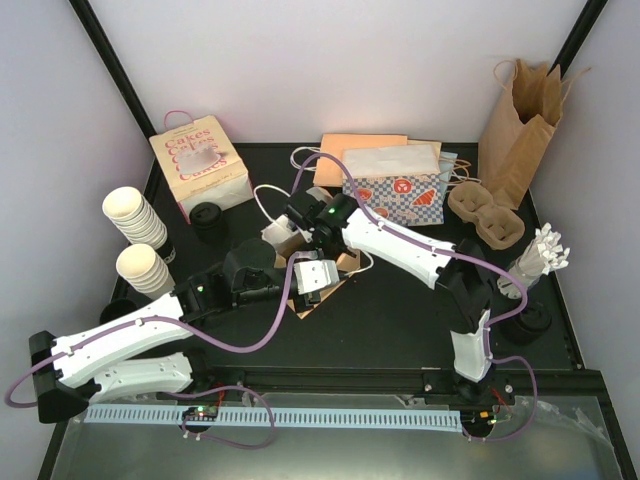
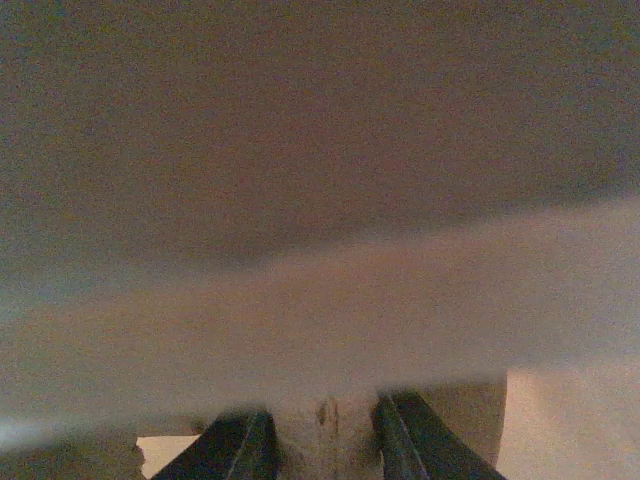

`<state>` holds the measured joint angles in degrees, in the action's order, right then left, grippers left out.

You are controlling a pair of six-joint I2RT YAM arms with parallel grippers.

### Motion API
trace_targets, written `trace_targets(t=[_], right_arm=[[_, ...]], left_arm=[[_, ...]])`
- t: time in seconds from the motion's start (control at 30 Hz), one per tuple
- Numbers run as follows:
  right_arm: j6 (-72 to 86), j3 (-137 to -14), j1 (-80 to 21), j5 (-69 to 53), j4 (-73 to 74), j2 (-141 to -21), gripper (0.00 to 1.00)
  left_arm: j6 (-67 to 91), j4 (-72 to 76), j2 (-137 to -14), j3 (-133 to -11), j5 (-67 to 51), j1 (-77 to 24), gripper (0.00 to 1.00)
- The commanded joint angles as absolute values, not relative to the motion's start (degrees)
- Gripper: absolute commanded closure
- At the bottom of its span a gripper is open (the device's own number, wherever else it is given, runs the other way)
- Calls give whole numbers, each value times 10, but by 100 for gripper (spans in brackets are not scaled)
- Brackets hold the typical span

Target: Pack the takeout coffee

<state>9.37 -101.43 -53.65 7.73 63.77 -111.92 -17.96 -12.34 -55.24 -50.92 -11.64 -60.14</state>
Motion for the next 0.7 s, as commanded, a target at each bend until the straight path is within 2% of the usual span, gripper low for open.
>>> trace_targets(t=[0.0, 0.5, 0.57, 0.67], right_arm=[[101, -988, -539, 65, 644, -1139, 76], [108, -941, -539, 64, 603, -1140, 76], [108, -938, -540, 65, 601, -1140, 76], [108, -934, -540, 65, 598, -1138, 76]], left_arm=[[-177, -107, -546, -520, -127, -608, 98], [-174, -107, -541, -524, -122, -609, 96], [-170, -108, -541, -525, -119, -609, 92], [-158, -120, -536, -542, -111, -609, 79]])
